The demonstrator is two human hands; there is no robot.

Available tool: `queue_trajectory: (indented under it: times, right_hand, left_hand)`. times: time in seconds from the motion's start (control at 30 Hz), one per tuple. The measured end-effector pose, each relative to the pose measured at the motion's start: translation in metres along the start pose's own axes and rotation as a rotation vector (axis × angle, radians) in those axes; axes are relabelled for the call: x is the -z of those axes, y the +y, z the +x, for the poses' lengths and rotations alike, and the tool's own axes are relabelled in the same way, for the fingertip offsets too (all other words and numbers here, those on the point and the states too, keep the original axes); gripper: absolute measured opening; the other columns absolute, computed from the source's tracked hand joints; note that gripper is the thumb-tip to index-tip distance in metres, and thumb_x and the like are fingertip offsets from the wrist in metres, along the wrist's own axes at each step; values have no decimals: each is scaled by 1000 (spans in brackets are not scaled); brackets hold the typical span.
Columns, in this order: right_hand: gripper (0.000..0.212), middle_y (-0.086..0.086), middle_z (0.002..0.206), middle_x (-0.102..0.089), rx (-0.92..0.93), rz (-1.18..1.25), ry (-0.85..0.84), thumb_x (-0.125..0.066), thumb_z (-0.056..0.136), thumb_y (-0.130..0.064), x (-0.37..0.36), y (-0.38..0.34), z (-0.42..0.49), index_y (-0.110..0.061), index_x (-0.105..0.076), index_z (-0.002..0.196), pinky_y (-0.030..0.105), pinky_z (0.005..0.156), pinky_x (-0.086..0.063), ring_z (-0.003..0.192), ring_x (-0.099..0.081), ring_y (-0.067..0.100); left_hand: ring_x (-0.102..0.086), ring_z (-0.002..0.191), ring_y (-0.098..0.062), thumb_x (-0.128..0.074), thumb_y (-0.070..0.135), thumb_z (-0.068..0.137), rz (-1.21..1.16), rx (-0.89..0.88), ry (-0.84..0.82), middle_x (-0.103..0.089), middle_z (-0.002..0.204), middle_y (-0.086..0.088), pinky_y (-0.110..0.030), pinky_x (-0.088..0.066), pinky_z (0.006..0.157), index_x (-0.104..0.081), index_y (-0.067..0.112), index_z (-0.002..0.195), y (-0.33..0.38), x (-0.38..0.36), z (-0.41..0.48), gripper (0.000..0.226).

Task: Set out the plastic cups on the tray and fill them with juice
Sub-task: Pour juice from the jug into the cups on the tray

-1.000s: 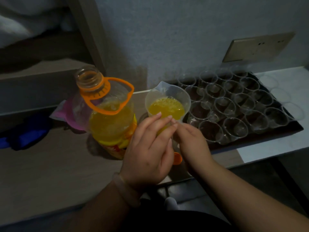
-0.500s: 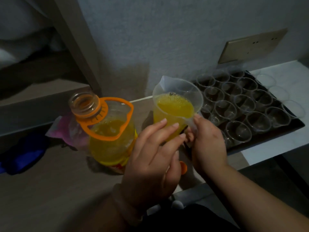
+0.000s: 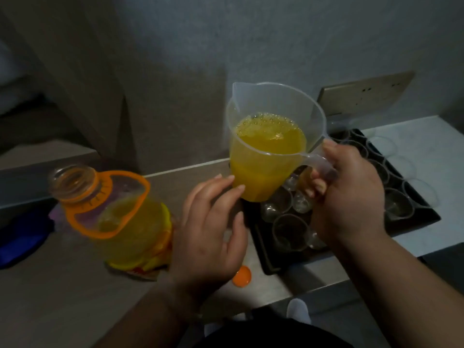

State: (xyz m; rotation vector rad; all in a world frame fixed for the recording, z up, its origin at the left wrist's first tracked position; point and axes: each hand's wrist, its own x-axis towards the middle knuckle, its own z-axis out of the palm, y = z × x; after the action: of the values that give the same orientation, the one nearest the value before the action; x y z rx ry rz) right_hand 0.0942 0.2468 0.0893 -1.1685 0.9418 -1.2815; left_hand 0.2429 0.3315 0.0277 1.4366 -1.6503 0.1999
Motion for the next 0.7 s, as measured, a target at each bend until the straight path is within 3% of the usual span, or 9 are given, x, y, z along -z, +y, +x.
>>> queue_trajectory:
  times: [0.07, 0.2, 0.3, 0.43, 0.57, 0.7]
  right_hand:
    - [46, -9, 46, -48, 10, -24, -26, -44, 99, -16, 13, -4, 12, -22, -58, 57, 14, 45, -38, 42, -44, 2]
    - [35, -15, 48, -50, -6, -22, -68, -50, 85, -41, 37, -13, 35, -38, -62, 53, 21, 55, -39, 47, -44, 1]
    - [40, -9, 41, -41, -47, 193, -73, -49, 83, -29, 53, -20, 54, -24, -56, 43, 23, 45, -32, 40, -36, 9]
    - [54, -6, 40, -40, -38, 219, -46, -46, 94, -17, 75, -29, 74, -21, -57, 41, 23, 44, -31, 39, -37, 11]
    - [51, -5, 40, -38, -59, 244, -44, -48, 92, -18, 90, -34, 91, -20, -57, 42, 26, 46, -28, 41, -34, 12]
    - [54, -4, 41, -39, -95, 246, -17, -46, 94, -16, 94, -34, 102, -21, -55, 41, 25, 46, -27, 41, -33, 12]
  left_hand:
    - [-48, 121, -23, -54, 14, 86, 55, 41, 11, -50, 127, -7, -32, -35, 106, -50, 12, 124, -3, -10, 4, 38]
    - [-47, 120, -21, -53, 15, 86, 132, 141, -29, -51, 126, -8, -26, -30, 108, -53, 9, 123, -2, -35, 19, 37]
    - [-50, 117, -26, -51, 15, 86, 226, 149, -15, -56, 122, -15, -28, -31, 107, -58, 3, 119, -9, -51, 27, 36]
    - [-52, 112, -28, -52, 14, 86, 321, 143, -33, -58, 117, -17, -32, -33, 104, -61, 1, 114, -19, -67, 43, 33]
    - [-55, 106, -32, -50, 24, 86, 373, 178, -202, -59, 114, -15, -31, -35, 99, -60, 3, 116, -32, -76, 68, 39]
    - [-49, 117, -30, -54, 35, 91, 397, 277, -528, -54, 126, -9, -35, -40, 97, -53, 13, 131, -42, -82, 102, 45]
